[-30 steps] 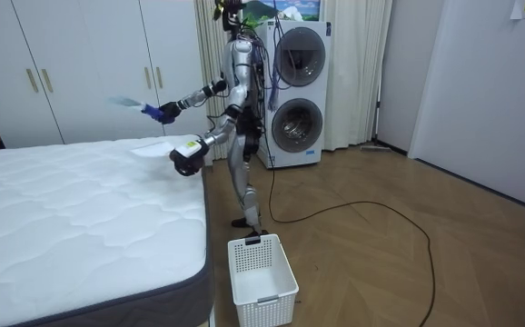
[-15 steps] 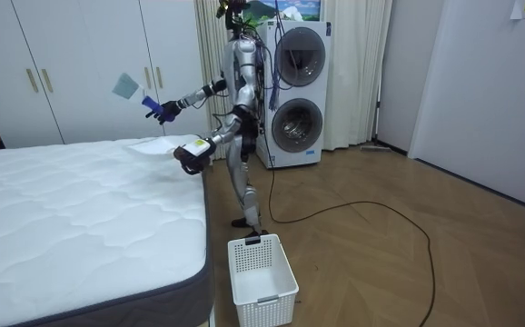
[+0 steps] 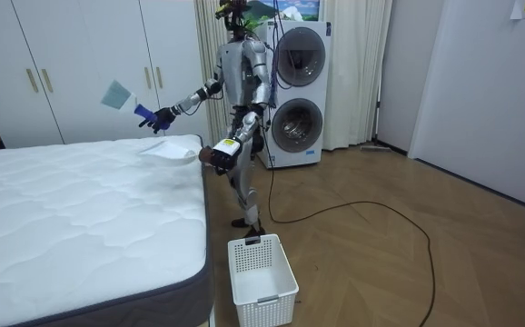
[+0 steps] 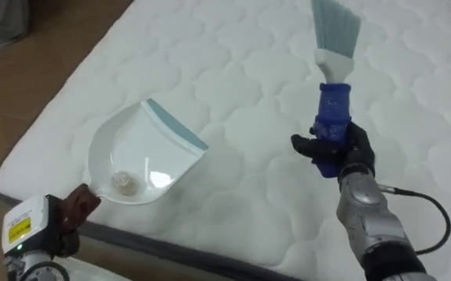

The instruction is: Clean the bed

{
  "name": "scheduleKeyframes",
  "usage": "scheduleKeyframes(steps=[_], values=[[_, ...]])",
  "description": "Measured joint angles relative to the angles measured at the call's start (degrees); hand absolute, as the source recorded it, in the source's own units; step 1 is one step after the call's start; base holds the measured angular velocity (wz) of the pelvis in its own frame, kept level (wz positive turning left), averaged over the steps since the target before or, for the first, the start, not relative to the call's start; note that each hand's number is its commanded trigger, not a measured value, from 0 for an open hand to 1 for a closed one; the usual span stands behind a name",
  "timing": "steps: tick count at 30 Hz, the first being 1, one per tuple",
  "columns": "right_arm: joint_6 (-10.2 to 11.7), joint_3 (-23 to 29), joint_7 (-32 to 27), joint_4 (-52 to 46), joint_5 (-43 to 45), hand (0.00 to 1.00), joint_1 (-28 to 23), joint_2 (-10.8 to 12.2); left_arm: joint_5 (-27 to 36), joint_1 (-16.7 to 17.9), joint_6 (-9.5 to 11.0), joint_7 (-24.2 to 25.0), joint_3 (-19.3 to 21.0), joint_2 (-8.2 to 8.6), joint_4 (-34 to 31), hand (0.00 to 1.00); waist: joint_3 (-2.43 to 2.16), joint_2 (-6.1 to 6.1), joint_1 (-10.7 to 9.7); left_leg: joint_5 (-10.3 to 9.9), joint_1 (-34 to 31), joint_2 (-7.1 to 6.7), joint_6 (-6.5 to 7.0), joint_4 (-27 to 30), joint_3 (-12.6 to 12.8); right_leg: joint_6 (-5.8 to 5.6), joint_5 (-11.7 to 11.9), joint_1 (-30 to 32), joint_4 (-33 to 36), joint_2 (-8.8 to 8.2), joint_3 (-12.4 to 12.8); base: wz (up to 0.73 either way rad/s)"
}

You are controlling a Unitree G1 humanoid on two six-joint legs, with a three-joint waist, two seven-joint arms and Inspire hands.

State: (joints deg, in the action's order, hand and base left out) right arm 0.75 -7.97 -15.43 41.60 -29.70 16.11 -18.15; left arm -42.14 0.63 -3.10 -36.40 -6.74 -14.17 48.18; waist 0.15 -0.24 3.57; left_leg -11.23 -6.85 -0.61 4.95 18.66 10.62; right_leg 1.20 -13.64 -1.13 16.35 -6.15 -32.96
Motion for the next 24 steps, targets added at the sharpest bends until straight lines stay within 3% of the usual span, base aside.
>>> scheduleKeyframes(steps=[8,12,13,16,17,19,20,21,22,23,24], values=[[0.65,0.31,-1.57,-3.39,-1.88,0.0,-5.67,-0.08,-0.05,1.4,3.61,0.01,1.48,-0.31,-2.43,1.0,-0.12,-0.24,0.37,0.05,0.96,-1.22,0.4,-0.18,1.76,-1.46,-2.11,-1.23,5.3,-2.89,-1.5,0.36],[0.65,0.6,-2.39,-3.78,-2.29,0.0,-6.92,-0.09,-0.16,1.45,4.02,0.02,1.49,-0.51,-6.0,1.0,-0.11,-0.35,0.3,-0.55,1.28,-1.44,1.34,-0.12,0.6,-1.68,-2.23,-1.8,6.94,-2.67,1.61,0.5],[0.65,0.87,-2.63,-4.72,-2.27,0.0,-7.71,-0.1,-0.15,1.44,4.57,0.02,1.49,-0.51,-6.55,1.0,-0.12,-0.36,0.25,-0.62,1.48,-1.83,1.46,-0.05,-0.61,-1.69,-2.23,-1.81,8.17,-2.7,3.49,0.67],[0.65,2.14,-2.75,-8.47,-1.64,0.0,-9.77,0.1,-0.39,1.34,5.13,0.99,1.25,-0.55,-7.46,1.0,-0.07,-0.21,-1.28,-0.74,1.28,-3.54,1.74,0.39,-8.04,-2.48,-2.74,0.67,11.96,-1.46,11.27,0.87],[0.65,2.49,-2.69,-9.37,-0.94,0.0,-10.16,0.18,-0.09,1.36,5.01,1.41,0.88,-0.58,-7.76,1.0,0.01,-0.03,-2.1,-0.33,0.91,-3.75,1.63,0.23,-10.83,-2.39,-3.55,2.43,11.15,0.16,16.12,0.8],[0.65,2.59,-2.83,-9.46,-0.49,0.0,-10.65,0.17,0.09,1.36,4.9,2.08,0.41,-0.6,-7.8,1.0,-0.01,-0.07,-3.4,0.73,0.89,-4.28,1.29,0.11,-14.57,-2.36,-3.31,5.09,7.23,2.13,21.68,1.16],[0.65,2.63,-3.35,-9.55,-0.53,0.0,-10.93,0.14,0.82,1.37,4.78,2.16,-0.43,-0.71,-7.8,1.0,0.0,-0.16,-4.09,0.97,0.93,-4.63,1.07,0.38,-16.57,-2.36,-1.36,6.86,3.85,2.65,24.67,1.53],[0.65,2.81,-3.83,-10.39,-0.49,0.0,-11.58,0.15,0.96,1.5,4.82,2.19,-0.5,-0.88,-7.81,1.0,0.06,-0.62,-4.91,1.07,0.52,-5.6,0.86,0.98,-18.28,-3.28,3.98,7.9,2.41,1.99,25.86,1.33],[0.67,2.98,-4.06,-10.98,-0.41,0.0,-12.47,0.11,0.96,1.55,4.8,2.23,-0.5,-0.98,-7.82,1.0,-0.09,-1.03,-5.42,1.04,0.33,-6.12,0.79,1.18,-18.65,-2.57,4.85,7.85,3.01,2.11,26.9,1.23],[0.67,3.91,-4.51,-11.58,0.74,0.0,-13.51,-0.12,0.86,1.97,4.73,2.27,-0.35,-0.81,-8.87,1.0,-0.69,-0.94,-5.19,1.06,0.51,-5.23,0.54,0.64,-16.49,-2.57,4.03,7.4,2.85,1.68,26.04,0.71],[0.67,4.68,-4.52,-11.58,1.15,0.0,-13.51,-0.1,0.85,1.97,4.78,2.26,-0.16,-0.81,-9.29,1.0,-0.55,-0.65,-4.72,0.91,0.5,-4.66,0.3,0.45,-15.31,-2.52,4.02,7.22,2.32,1.89,25.67,0.58]])
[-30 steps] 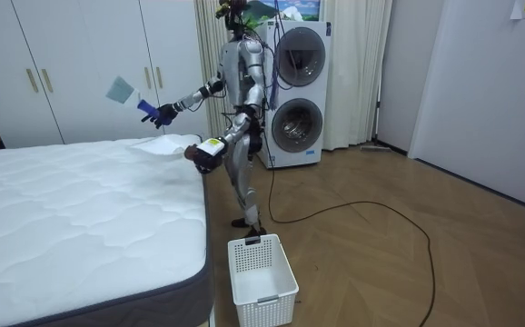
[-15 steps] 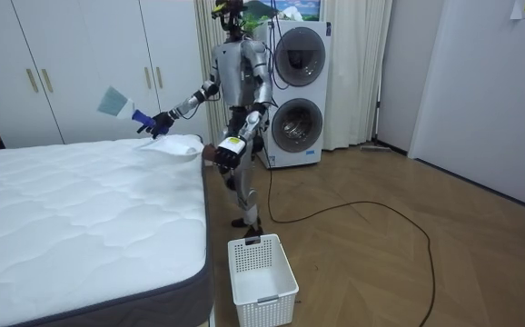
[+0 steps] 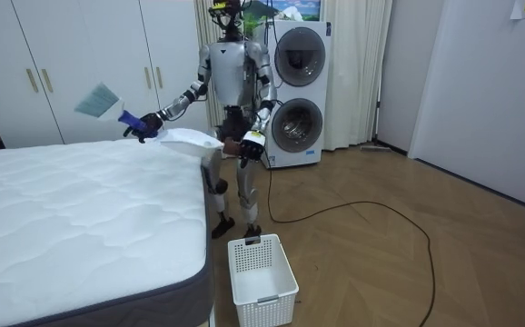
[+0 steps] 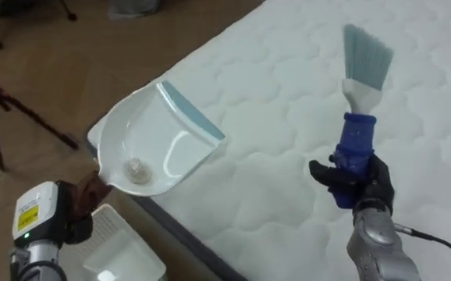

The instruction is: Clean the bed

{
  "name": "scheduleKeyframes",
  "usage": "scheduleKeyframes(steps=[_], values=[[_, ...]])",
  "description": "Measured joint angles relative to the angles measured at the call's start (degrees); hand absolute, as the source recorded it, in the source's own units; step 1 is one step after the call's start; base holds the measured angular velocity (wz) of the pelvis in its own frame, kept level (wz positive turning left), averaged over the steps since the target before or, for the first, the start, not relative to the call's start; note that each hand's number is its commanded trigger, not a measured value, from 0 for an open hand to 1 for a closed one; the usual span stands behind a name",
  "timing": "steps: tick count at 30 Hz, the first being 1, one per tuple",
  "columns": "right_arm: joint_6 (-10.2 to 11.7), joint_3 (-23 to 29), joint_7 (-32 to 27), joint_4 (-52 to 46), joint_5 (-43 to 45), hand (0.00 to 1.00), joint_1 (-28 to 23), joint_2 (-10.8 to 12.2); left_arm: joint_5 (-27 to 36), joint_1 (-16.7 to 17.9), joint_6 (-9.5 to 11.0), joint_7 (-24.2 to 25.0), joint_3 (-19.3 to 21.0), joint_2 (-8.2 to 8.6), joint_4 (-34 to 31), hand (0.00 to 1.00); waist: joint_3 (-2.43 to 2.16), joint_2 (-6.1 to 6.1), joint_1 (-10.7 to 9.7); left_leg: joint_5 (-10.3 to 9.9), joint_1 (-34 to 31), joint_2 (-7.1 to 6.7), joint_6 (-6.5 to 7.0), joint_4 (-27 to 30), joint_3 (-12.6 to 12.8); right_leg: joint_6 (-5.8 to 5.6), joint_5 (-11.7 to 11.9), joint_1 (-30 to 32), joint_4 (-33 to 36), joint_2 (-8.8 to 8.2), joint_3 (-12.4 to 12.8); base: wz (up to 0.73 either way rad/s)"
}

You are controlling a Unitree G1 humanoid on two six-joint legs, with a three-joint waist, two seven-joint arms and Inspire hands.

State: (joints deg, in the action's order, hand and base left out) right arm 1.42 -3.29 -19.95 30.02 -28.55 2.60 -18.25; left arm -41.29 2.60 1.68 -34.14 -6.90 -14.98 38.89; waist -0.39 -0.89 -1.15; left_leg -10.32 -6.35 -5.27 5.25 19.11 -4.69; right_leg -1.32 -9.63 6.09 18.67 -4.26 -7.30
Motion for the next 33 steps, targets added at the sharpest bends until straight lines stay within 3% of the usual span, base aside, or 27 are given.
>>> scheduleKeyframes(steps=[2,6,8,10,12,15,16,17,18,19,25,30,33], values=[[0.03,0.84,0.06,-0.07,0.09,0.0,0.04,-0.03,0.78,0.06,0.0,-0.1,0.63,-0.46,-1.08,1.0,0.1,0.41,1.53,0.36,0.08,0.65,-0.91,-1.98,0.45,0.55,0.35,-0.22,-0.96,0.46,-1.31,0.28],[0.02,0.6,-0.03,0.04,-0.61,0.0,0.02,0.03,2.82,0.13,-0.02,-0.11,0.68,-0.41,-1.19,1.0,0.62,0.34,2.73,0.95,-0.1,0.6,-0.8,-2.75,-0.47,0.63,0.59,-1.26,-2.22,0.51,-2.27,0.13],[0.03,0.15,-0.29,0.05,-1.63,0.0,0.06,0.04,3.7,0.13,-0.03,-0.35,0.72,-0.43,-1.11,1.0,1.18,-0.58,3.45,0.89,-0.38,0.51,-0.73,-2.83,-0.53,0.47,0.57,-1.28,-2.62,0.39,-2.6,0.09],[0.03,-0.39,-0.37,0.21,-2.77,0.0,0.05,0.26,4.52,0.14,-0.24,-0.49,0.58,-0.42,-0.71,1.0,1.45,-1.4,3.9,0.82,-0.9,0.39,-0.63,-2.59,-1.17,0.4,0.7,-1.33,-3.15,0.44,-3.0,0.18],[0.02,-0.46,-0.62,0.77,-2.8,0.0,-0.32,0.57,4.17,0.18,-0.98,-0.13,0.03,-0.06,-0.63,1.0,1.34,-2.13,3.31,0.82,-2.11,-0.34,-0.59,-1.88,-3.62,0.36,0.7,-1.5,-3.67,0.51,-3.71,0.47],[0.01,-0.46,-1.15,0.77,-2.75,0.0,-0.57,0.87,2.73,0.16,-1.01,-0.05,0.04,0.31,-0.79,1.0,1.3,-1.98,3.12,0.75,-4.42,-0.72,-0.5,0.06,-4.98,0.29,0.68,-1.2,-3.98,0.29,-5.75,0.55],[-0.03,-0.46,-1.62,1.06,-2.75,0.0,-0.58,0.93,2.32,-0.14,-1.12,0.26,-0.01,0.46,-0.79,1.0,1.23,-1.49,2.32,0.51,-6.27,-0.63,-0.2,1.71,-4.53,0.28,0.67,-1.24,-4.16,0.15,-7.99,1.03],[-0.04,-0.42,-2.56,1.08,-2.79,0.0,-0.7,0.92,2.35,-0.63,-1.21,0.64,-0.02,0.63,-0.77,1.0,1.25,-0.89,1.16,0.38,-8.24,0.39,0.1,2.83,-0.44,0.11,0.41,-1.32,-4.15,-0.16,-10.93,1.41],[-0.04,-0.42,-3.36,1.07,-2.8,0.0,-1.12,0.92,2.35,-1.12,-1.43,0.83,-0.21,0.72,-0.66,1.0,1.3,-0.46,0.1,0.32,-9.61,2.37,1.01,3.56,6.12,-0.15,-0.2,-1.43,-3.68,-0.78,-13.33,1.19],[-0.04,-0.44,-3.54,1.04,-2.79,0.0,-1.4,1.02,2.38,-1.13,-1.46,0.84,-0.29,0.64,-0.64,1.0,1.27,-0.33,0.0,0.11,-9.74,3.05,1.47,3.77,8.16,-0.26,-0.6,-1.37,-3.26,-0.88,-13.73,0.83],[-0.02,-0.49,-3.04,1.12,-2.72,0.0,-1.62,1.14,2.99,-0.86,-2.17,0.94,-1.32,0.47,0.92,1.0,1.22,-0.37,1.43,0.55,-8.53,-0.35,2.1,3.42,4.33,-1.61,-2.65,-1.18,0.86,-2.73,-12.27,0.41],[0.18,-0.52,-1.56,1.21,-2.55,0.0,-1.58,3.06,2.97,-1.03,-1.97,1.11,-1.16,-0.6,0.87,1.0,1.22,-0.42,1.42,0.82,-8.13,-1.13,2.53,3.72,3.1,-1.78,-2.74,-1.72,1.98,-3.03,-11.38,0.17],[0.48,-0.44,-1.85,1.29,-2.79,0.0,-1.52,3.07,2.99,-1.35,-1.27,1.1,-1.17,-0.96,0.88,1.0,1.25,-0.38,1.51,0.89,-8.15,-1.57,2.77,4.0,2.99,-2.16,-3.2,-1.34,3.61,-3.68,-11.44,0.06]])
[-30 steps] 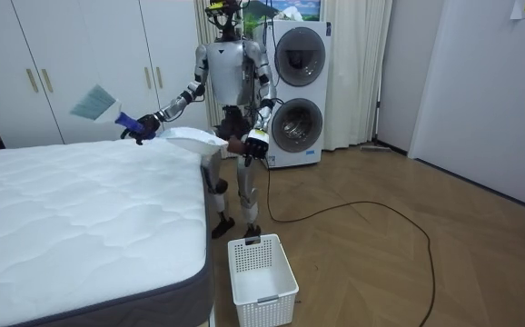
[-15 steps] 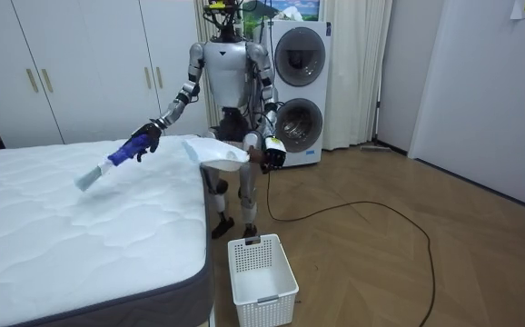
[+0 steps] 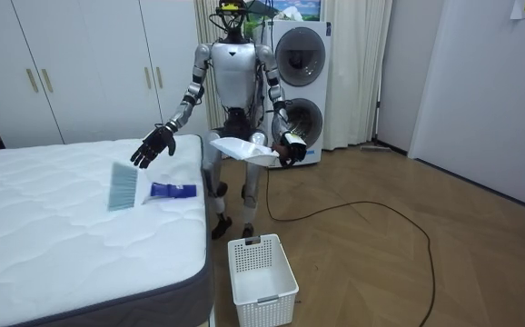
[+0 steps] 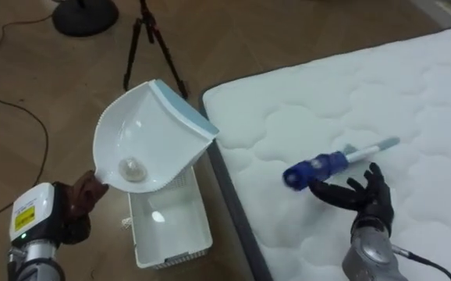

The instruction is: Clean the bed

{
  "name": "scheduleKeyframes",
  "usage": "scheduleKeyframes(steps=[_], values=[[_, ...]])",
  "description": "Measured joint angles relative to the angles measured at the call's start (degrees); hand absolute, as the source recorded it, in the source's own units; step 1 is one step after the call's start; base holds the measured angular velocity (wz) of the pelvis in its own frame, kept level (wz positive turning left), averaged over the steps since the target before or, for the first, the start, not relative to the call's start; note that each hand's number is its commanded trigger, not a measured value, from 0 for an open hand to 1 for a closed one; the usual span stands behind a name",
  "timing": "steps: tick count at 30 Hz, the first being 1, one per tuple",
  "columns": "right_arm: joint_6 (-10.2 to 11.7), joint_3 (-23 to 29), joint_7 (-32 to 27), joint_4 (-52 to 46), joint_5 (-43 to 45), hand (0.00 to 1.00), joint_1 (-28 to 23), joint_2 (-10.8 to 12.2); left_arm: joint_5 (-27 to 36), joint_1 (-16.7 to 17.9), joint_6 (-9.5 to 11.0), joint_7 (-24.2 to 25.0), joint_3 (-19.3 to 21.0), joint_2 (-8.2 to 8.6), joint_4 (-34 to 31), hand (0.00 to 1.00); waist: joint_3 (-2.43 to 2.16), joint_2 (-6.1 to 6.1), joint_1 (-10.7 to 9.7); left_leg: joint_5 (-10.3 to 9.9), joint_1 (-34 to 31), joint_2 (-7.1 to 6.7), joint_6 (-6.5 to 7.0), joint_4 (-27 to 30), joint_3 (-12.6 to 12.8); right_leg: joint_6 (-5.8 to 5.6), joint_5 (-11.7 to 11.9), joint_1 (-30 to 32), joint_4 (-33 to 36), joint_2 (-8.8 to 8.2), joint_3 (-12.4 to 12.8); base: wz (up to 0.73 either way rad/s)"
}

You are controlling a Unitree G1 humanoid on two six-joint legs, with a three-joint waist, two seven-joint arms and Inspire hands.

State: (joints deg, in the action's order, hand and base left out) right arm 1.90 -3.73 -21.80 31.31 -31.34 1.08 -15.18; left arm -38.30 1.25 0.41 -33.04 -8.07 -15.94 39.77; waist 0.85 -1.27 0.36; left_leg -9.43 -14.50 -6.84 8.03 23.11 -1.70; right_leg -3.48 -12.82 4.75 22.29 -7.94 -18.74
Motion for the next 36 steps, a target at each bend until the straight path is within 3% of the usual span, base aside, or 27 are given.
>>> scheduleKeyframes(steps=[3,6,7,9,11,13,15,16,19,23,27,31,36], values=[[0.5,-0.02,-0.44,2.0,-1.22,0.0,0.32,0.0,0.35,-0.77,0.47,0.0,-0.06,-0.18,0.08,1.0,0.23,0.36,0.22,-0.57,0.01,0.04,0.63,1.44,-0.2,0.09,-0.32,0.53,3.34,-0.16,1.52,0.07],[0.53,-0.03,-0.83,2.73,-1.63,0.0,0.3,0.02,0.43,-1.28,1.14,0.05,-0.04,-0.52,0.11,1.0,0.56,0.89,0.73,-1.52,-0.07,-0.4,1.05,2.43,-0.93,0.32,-0.54,2.79,6.77,0.05,5.48,0.04],[0.53,0.08,-0.99,2.74,-1.62,0.0,0.33,0.02,0.43,-1.46,1.28,0.09,0.0,-0.59,0.11,1.0,0.6,0.96,0.77,-1.37,-0.25,-1.14,1.27,2.5,-1.98,0.32,-0.53,3.49,7.59,0.11,7.09,0.12],[0.53,0.08,-1.2,2.8,-1.58,0.0,0.33,0.03,0.43,-1.69,1.28,0.34,0.19,-0.65,0.11,1.0,0.61,1.05,0.39,-1.01,-0.56,-2.03,1.29,2.53,-3.95,0.33,-0.55,3.93,7.47,0.42,8.02,0.19],[0.53,0.18,-1.2,2.9,-1.63,0.0,0.31,0.0,0.39,-2.03,1.28,1.22,0.06,-1.37,0.09,1.0,0.65,1.1,-0.4,0.03,-0.89,-2.65,1.02,2.35,-6.94,0.11,-1.09,5.54,5.38,2.24,10.32,0.48],[0.53,0.57,-1.41,2.91,-1.63,0.0,0.3,-0.1,0.39,-2.02,1.28,1.53,-0.03,-1.58,0.09,1.0,0.63,1.06,-0.9,0.24,-0.86,-3.08,1.09,2.28,-8.03,0.38,-0.34,7.79,3.21,3.48,11.64,0.5],[0.6,0.57,-1.63,2.92,-1.64,0.0,0.32,-0.15,0.44,-2.02,1.32,1.58,-0.03,-1.78,0.09,1.0,0.43,0.7,-1.38,0.29,-0.8,-3.86,1.08,2.4,-8.73,1.53,3.35,9.32,1.24,4.17,11.8,0.43],[0.63,0.54,-1.7,3.02,-1.6,0.0,0.31,-0.44,0.56,-2.06,1.32,1.84,-0.28,-1.66,0.18,1.0,0.19,1.12,-1.73,0.15,-0.7,-4.05,1.02,2.43,-9.29,2.16,4.19,9.25,1.64,4.22,12.08,0.28],[0.85,0.5,-1.79,3.03,-1.6,0.0,1.14,-0.49,0.5,-2.19,1.58,1.98,-0.09,-1.97,0.19,1.0,0.16,1.61,-1.1,-0.03,-0.98,-3.63,0.7,1.77,-9.59,2.46,4.12,8.72,0.53,5.09,12.05,0.15],[1.84,0.6,-2.69,2.95,-1.56,0.0,1.14,-0.83,-0.03,-2.13,1.6,1.98,-0.09,-2.5,0.2,1.0,0.17,1.6,-1.17,-0.38,-0.8,-3.93,0.17,1.57,-10.78,2.5,3.69,8.46,0.34,4.96,10.72,0.16],[1.93,0.67,-3.73,2.94,-1.59,0.0,1.15,-1.02,-0.19,-2.06,1.25,1.98,-0.09,-2.98,0.21,1.0,0.29,1.65,-0.37,-0.83,-1.31,-4.01,0.43,2.59,-11.24,2.43,3.41,8.64,0.52,5.11,10.77,0.05],[2.52,0.61,-3.44,3.66,-1.52,0.0,1.1,-1.04,-0.13,-1.39,1.25,1.96,-0.08,-3.17,0.75,1.0,0.36,1.58,0.14,-1.99,-1.88,-4.16,-0.19,4.26,-11.52,2.45,2.47,9.01,1.79,5.14,10.71,0.04],[2.54,0.58,-3.04,4.28,0.56,0.0,1.1,-1.08,-0.13,-0.64,-0.33,1.97,-0.08,-3.17,3.11,1.0,0.6,1.32,0.15,-2.27,-2.2,-4.36,-0.69,4.29,-11.56,2.43,1.89,9.57,2.5,4.85,10.79,0.01]])
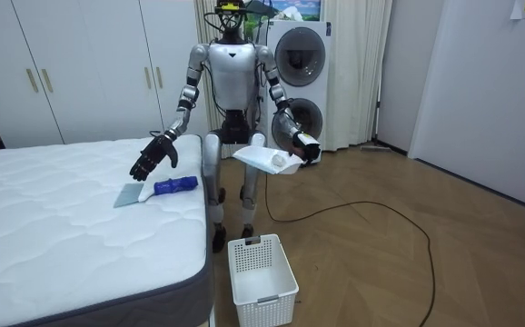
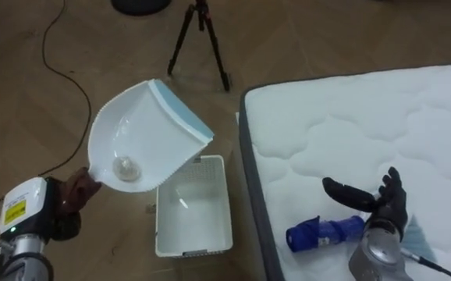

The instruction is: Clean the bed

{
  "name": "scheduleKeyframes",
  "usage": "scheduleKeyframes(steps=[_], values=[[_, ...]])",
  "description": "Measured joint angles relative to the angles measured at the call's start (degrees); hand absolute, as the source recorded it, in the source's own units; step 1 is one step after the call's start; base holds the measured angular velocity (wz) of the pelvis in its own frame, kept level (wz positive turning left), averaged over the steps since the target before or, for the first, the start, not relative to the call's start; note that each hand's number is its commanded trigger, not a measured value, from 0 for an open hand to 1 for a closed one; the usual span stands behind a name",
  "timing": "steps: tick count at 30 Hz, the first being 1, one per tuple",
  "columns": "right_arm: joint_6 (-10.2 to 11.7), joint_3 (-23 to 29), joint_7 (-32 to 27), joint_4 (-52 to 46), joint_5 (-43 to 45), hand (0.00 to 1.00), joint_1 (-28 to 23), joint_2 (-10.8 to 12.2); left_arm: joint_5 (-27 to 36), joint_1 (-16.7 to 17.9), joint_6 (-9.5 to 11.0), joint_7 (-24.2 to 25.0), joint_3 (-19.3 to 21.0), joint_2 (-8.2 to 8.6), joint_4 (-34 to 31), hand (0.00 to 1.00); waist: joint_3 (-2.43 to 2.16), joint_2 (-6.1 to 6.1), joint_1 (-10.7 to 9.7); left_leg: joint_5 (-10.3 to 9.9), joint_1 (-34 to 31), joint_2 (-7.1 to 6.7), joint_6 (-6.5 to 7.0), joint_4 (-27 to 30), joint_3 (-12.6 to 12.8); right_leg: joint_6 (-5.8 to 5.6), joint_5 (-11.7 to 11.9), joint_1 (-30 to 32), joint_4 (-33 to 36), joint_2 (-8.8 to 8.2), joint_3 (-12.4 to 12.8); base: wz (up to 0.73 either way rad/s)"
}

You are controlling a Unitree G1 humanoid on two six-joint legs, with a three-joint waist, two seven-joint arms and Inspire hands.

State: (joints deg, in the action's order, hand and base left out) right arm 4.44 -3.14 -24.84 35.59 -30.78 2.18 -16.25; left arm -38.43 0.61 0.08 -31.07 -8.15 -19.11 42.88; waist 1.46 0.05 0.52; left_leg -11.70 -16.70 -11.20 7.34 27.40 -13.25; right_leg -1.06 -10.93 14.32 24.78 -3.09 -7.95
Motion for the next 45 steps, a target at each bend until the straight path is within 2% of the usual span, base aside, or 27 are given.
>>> scheduleKeyframes(steps=[7,10,14,18,20,21,22,23,24,25,26,28,31,35,37,45], values=[[1.33,-0.13,-0.15,0.75,0.07,0.0,0.01,-0.04,-0.02,-0.95,-0.12,0.01,-0.03,-0.56,1.16,1.0,0.14,0.18,-0.45,0.2,-2.64,-0.34,-0.33,-0.02,-1.14,0.04,-0.01,2.05,-0.19,-0.25,-1.09,0.08],[1.93,-0.13,-0.63,1.15,1.45,0.0,0.18,-0.14,-0.63,-2.52,-0.12,-0.01,-0.04,-1.88,1.24,1.0,0.13,0.15,-0.34,0.56,-3.95,-0.46,0.01,-0.03,-1.13,0.07,-0.03,3.57,0.02,-0.53,-1.48,0.03],[2.0,-0.33,-0.48,3.91,4.85,0.0,0.62,-0.11,-3.88,-4.9,-0.02,0.0,-1.2,-5.16,1.37,1.0,0.33,0.51,-0.46,0.73,-5.06,-0.48,0.32,-0.05,-0.96,0.01,-0.07,4.45,-0.05,-0.77,-1.85,0.06],[2.32,-0.26,-0.43,4.65,5.39,0.0,2.15,-0.11,-5.14,-6.37,0.06,0.03,-1.29,-7.45,1.63,1.0,0.85,1.51,-0.81,0.57,-6.51,-0.64,0.01,-0.07,-0.48,-0.02,-0.1,6.48,1.05,-1.11,-1.71,-0.05],[2.54,-0.27,-0.08,4.96,6.76,0.0,2.83,-0.05,-6.35,-7.34,-0.18,0.39,-1.31,-8.64,2.08,1.0,1.15,2.32,-1.81,0.57,-7.23,-0.64,-0.08,-0.12,-0.25,-0.05,-0.15,6.97,0.91,-1.62,-2.11,0.07],[2.54,-0.27,0.07,4.98,7.1,0.0,2.88,-0.06,-6.8,-7.52,-0.32,0.62,-1.31,-8.89,2.19,1.0,1.14,2.52,-2.14,0.55,-7.33,-0.6,-0.25,-0.21,0.03,-0.07,-0.28,6.96,0.92,-1.89,-2.56,0.14],[2.72,-0.11,0.08,5.23,8.53,0.0,2.91,-0.07,-8.25,-7.91,-0.6,0.87,-1.3,-9.27,2.19,1.0,1.13,2.75,-2.79,0.43,-7.59,-0.52,-1.69,-0.44,0.78,-0.08,-0.42,6.97,0.87,-2.16,-3.22,0.23],[3.25,0.0,0.12,5.89,9.56,0.0,3.0,-0.07,-10.02,-8.31,-0.92,0.94,-1.3,-9.6,2.21,1.0,1.14,2.75,-3.46,0.43,-7.73,-0.16,-4.67,-1.11,2.92,-0.13,-0.48,6.97,0.82,-2.93,-3.36,0.26],[3.5,0.08,0.13,6.22,10.02,0.0,3.06,-0.08,-10.97,-8.4,-0.99,0.95,-1.3,-9.77,2.2,1.0,1.11,2.8,-3.72,0.63,-7.78,0.28,-5.31,-1.57,4.74,-0.17,-0.52,6.97,0.86,-2.97,-3.36,0.22],[3.89,0.21,0.15,6.58,10.73,0.0,3.09,-0.06,-12.79,-8.57,-0.94,0.95,-1.31,-10.31,2.17,1.0,1.09,2.99,-4.03,0.7,-7.76,1.51,-5.4,-2.32,8.69,-0.17,-0.56,6.97,0.85,-3.09,-3.39,0.1],[4.32,0.12,0.51,6.6,10.73,0.0,3.11,-0.04,-13.94,-8.81,-1.04,0.95,-2.02,-11.08,2.11,1.0,1.11,3.22,-4.2,0.73,-7.9,1.74,-5.36,-2.18,9.45,-0.21,-0.66,7.12,0.84,-2.94,-3.3,0.0],[4.5,0.06,0.68,6.6,10.74,0.0,3.69,-0.04,-15.24,-9.31,-1.41,0.95,-3.25,-11.94,2.12,1.0,1.13,3.63,-4.26,0.9,-8.45,1.69,-5.07,-1.88,9.46,-0.21,-0.65,7.87,0.91,-2.93,-3.25,-0.05],[6.16,-0.03,1.24,6.99,10.81,0.0,4.24,-0.04,-16.36,-9.74,-1.32,0.93,-5.32,-13.81,2.12,1.0,1.05,4.28,-4.81,1.67,-9.89,1.6,-3.8,-1.87,9.76,-0.29,-0.71,9.37,1.13,-3.07,-3.23,0.0],[7.98,-0.03,1.91,7.01,12.42,0.0,4.61,-0.29,-18.85,-10.44,-1.42,0.88,-6.77,-16.53,2.13,1.0,1.1,4.65,-5.27,1.71,-11.84,1.43,-3.76,-1.63,9.83,-0.21,-1.19,11.99,2.87,-3.86,-3.34,0.03],[8.53,-0.12,1.96,7.6,13.21,0.0,4.73,-0.31,-19.2,-11.03,-1.53,0.88,-8.0,-17.28,2.11,1.0,1.09,4.89,-5.5,1.71,-12.2,1.37,-3.76,-1.64,9.84,-0.2,-1.33,12.56,3.36,-3.94,-3.35,0.04],[9.3,-0.18,2.53,8.26,16.18,0.0,5.42,-0.96,-23.1,-11.25,-2.33,0.88,-8.26,-17.81,1.99,1.0,1.14,5.65,-5.59,1.56,-13.32,1.33,-4.22,-1.89,10.02,-0.02,-1.43,14.22,4.83,-4.02,-3.24,0.02]])
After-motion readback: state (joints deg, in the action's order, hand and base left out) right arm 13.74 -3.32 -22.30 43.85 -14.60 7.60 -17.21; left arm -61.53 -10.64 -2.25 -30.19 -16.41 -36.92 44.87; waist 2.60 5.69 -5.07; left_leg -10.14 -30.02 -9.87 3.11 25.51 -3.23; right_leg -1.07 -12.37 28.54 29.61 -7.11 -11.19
